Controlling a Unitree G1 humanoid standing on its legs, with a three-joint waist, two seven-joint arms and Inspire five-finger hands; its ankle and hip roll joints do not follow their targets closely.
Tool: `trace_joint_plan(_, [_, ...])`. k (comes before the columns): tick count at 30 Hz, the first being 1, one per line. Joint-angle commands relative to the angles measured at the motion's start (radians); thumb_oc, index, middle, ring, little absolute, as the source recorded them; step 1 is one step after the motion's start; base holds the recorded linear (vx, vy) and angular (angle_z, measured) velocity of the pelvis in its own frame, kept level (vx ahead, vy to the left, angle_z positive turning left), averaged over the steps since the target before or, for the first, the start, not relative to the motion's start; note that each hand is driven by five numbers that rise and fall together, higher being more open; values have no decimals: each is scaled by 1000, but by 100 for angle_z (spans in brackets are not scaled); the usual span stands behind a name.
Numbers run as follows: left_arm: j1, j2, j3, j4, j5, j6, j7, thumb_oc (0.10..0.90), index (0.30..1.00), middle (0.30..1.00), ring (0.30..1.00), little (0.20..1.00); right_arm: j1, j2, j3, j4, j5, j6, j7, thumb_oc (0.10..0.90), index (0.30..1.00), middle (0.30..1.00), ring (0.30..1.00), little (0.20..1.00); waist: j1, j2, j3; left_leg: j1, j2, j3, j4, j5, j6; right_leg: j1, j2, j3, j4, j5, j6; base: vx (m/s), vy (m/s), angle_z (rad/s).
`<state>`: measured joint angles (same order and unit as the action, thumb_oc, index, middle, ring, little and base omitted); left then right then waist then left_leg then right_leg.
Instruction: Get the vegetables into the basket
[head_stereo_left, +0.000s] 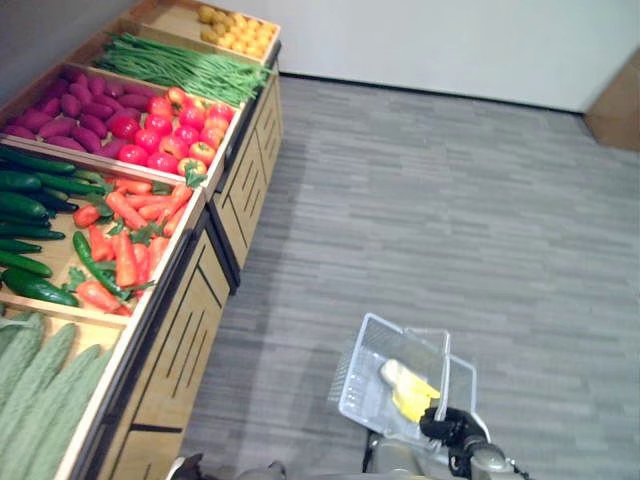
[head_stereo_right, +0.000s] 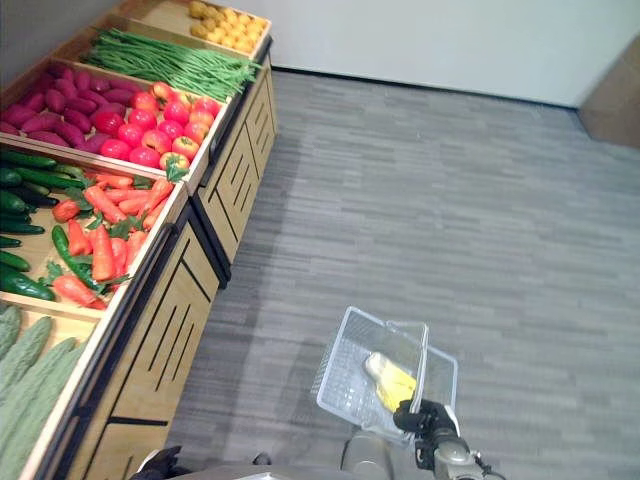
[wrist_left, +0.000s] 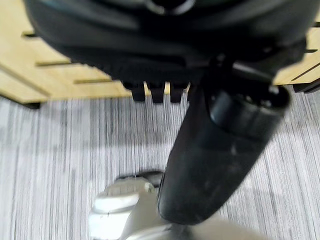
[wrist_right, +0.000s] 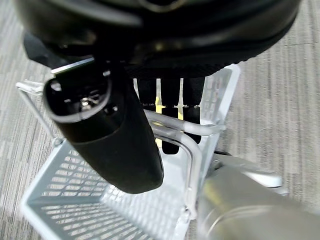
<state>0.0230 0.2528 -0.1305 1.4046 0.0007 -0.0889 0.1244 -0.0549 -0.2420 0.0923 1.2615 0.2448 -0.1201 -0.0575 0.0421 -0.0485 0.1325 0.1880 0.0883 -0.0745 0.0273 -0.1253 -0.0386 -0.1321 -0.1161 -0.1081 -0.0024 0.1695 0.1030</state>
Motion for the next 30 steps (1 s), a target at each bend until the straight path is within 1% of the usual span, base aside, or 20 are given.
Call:
trace_joint_plan(1, [-31, 10, 33, 22, -4, 1, -13, 900, 1000, 1000, 1000, 1000, 24, -109, -19, 7, 1, -32, -14, 400, 300, 300, 300, 300, -13, -26, -5, -95, 18, -22, 151, 101, -51, -17, -25, -10, 93, -58, 29, 252, -265, 18])
trace_joint_plan(4, [-40, 11, 46, 9, -38, 2, -12, 900, 1000, 1000, 1000, 1000, 33, -123, -27, 7, 9, -38, -20, 400, 300, 300, 300, 300, -9, -31, 7, -158, 38, -32, 291, 190, -69, 18, -8, -48, 108, -103, -9, 220, -274, 28])
trace_joint_plan(5, [-46, 10, 44, -5, -53, 4, -11, 900, 1000, 1000, 1000, 1000, 38, -131, -34, 11, 15, -37, -25, 400, 300, 300, 300, 300, -12, -35, 18, -204, 49, 1, 372, 224, -69, 46, -5, -76, 113, -128, -29, 210, -302, 40])
trace_joint_plan(6, [-53, 10, 36, -15, -57, 2, -9, 900, 1000, 1000, 1000, 1000, 40, -138, -40, 17, 18, -37, -32, 400, 300, 300, 300, 300, -11, -36, 28, -244, 60, 44, 394, 241, -68, 69, -8, -98, 108, -143, -36, 178, -267, 47])
trace_joint_plan(8, [-63, 10, 20, -30, -52, 3, -3, 900, 1000, 1000, 1000, 1000, 39, -148, -51, 27, 26, -35, -40, 400, 300, 300, 300, 300, -3, -40, 41, -319, 59, 98, 404, 234, -67, 105, -13, -121, 84, -150, -37, 126, -143, 61])
trace_joint_plan(9, [-67, 11, 15, -33, -47, 2, 0, 900, 1000, 1000, 1000, 1000, 39, -151, -57, 31, 29, -34, -42, 400, 300, 300, 300, 300, -3, -37, 40, -351, 58, 135, 377, 221, -64, 121, -13, -138, 68, -154, -35, 112, -67, 59])
trace_joint_plan(10, [-67, 11, 15, -33, -47, 2, 0, 900, 1000, 1000, 1000, 1000, 39, -151, -57, 31, 29, -34, -41, 400, 300, 300, 300, 300, -3, -37, 40, -351, 58, 135, 379, 219, -64, 122, -13, -138, 67, -154, -34, 136, -27, 44])
trace_joint_plan(12, [-67, 12, 15, -34, -42, 2, 5, 900, 1000, 1000, 1000, 1000, 42, -151, -63, 31, 31, -32, -45, 400, 300, 300, 300, 300, 1, -33, 28, -387, 66, 217, 272, 197, -54, 149, -15, -162, 42, -168, -24, 253, 33, 46])
trace_joint_plan(13, [-64, 8, 12, -35, -33, 4, 6, 900, 1000, 1000, 1000, 1000, 45, -150, -65, 29, 29, -30, -51, 400, 300, 300, 300, 300, 8, -21, 20, -412, 75, 284, 168, 216, -53, 180, -11, -175, 31, -188, -18, 367, 121, 24])
trace_joint_plan(14, [-64, 8, 11, -36, -27, 4, 9, 900, 1000, 1000, 1000, 1000, 46, -149, -63, 27, 27, -30, -54, 400, 300, 300, 300, 300, 12, -11, 11, -422, 78, 305, 113, 250, -58, 192, 0, -179, 25, -196, -16, 398, 163, 12])
trace_joint_plan(17, [-58, 11, 10, -36, -14, 1, 18, 900, 1000, 1000, 1000, 1000, 50, -147, -55, 24, 8, -30, -56, 400, 300, 300, 300, 300, 41, -2, 0, -445, 89, 299, 17, 334, -75, 245, 9, -171, 18, -219, -4, 328, 156, -1])
trace_joint_plan(20, [-51, 17, 27, -25, -27, 5, 8, 900, 1000, 1000, 1000, 1000, 54, -135, -59, 24, 6, -29, -54, 400, 300, 300, 300, 300, 43, -9, -15, -418, 82, 314, 24, 308, -62, 263, -7, -170, 31, -236, 7, 279, 196, -19])
trace_joint_plan(21, [-45, 21, 31, -11, -20, 7, -14, 900, 1000, 1000, 1000, 1000, 57, -125, -70, 35, -5, -22, -50, 400, 300, 300, 300, 300, 42, -29, -34, -413, 42, 319, 59, 264, -31, 273, -54, -163, 84, -229, 27, 438, 389, -12])
trace_joint_plan(22, [-44, 26, 26, -28, -22, -3, -24, 900, 1000, 1000, 1000, 1000, 58, -115, -65, 45, -17, -18, -44, 400, 300, 300, 300, 300, 49, -46, -46, -413, 13, 322, 90, 225, -6, 273, -89, -151, 109, -181, 45, 435, 390, -5])
trace_joint_plan(23, [-45, 26, 25, -28, -22, -3, -24, 900, 1000, 1000, 1000, 1000, 58, -115, -66, 45, -17, -18, -44, 400, 300, 300, 300, 300, 50, -45, -49, -415, 14, 322, 89, 227, -6, 270, -88, -150, 107, -179, 45, 272, 275, 11])
trace_joint_plan(24, [-45, 34, 14, -70, -29, -15, -25, 900, 1000, 1000, 1000, 1000, 61, -105, -61, 48, -20, -18, -41, 400, 300, 300, 300, 300, 58, -59, -51, -417, -8, 318, 110, 197, 9, 277, -108, -149, 130, -156, 56, 230, 317, 27])
trace_joint_plan(25, [-54, 53, 15, -86, -41, -22, -10, 900, 1000, 1000, 1000, 1000, 45, -97, -60, 54, -7, -20, -41, 400, 300, 300, 300, 300, 70, -65, -43, -404, -41, 297, 119, 166, 38, 225, -137, -140, 256, -85, 62, 287, 392, 43])
trace_joint_plan(27, [-59, 63, 20, -81, -48, -16, -9, 900, 1000, 1000, 1000, 1000, 33, -91, -55, 51, 2, -22, -39, 400, 300, 300, 300, 300, 71, -62, -33, -379, -65, 275, 108, 152, 60, 192, -131, -116, 369, -23, 68, 230, 289, 71])
trace_joint_plan(28, [-58, 67, 23, -76, -62, -13, -25, 900, 1000, 1000, 1000, 1000, 26, -92, -53, 51, 8, -21, -34, 400, 300, 300, 300, 300, 60, -49, -21, -332, -78, 245, 73, 147, 74, 135, -107, -88, 448, 3, 64, 255, 204, 83])
trace_joint_plan(30, [-56, 75, 31, -63, -73, -16, -33, 900, 1000, 1000, 1000, 1000, 21, -94, -47, 43, 12, -25, -30, 400, 300, 300, 300, 300, 38, -20, -14, -268, -72, 196, 14, 158, 69, 36, -88, -82, 428, -38, 41, 385, 67, 84])
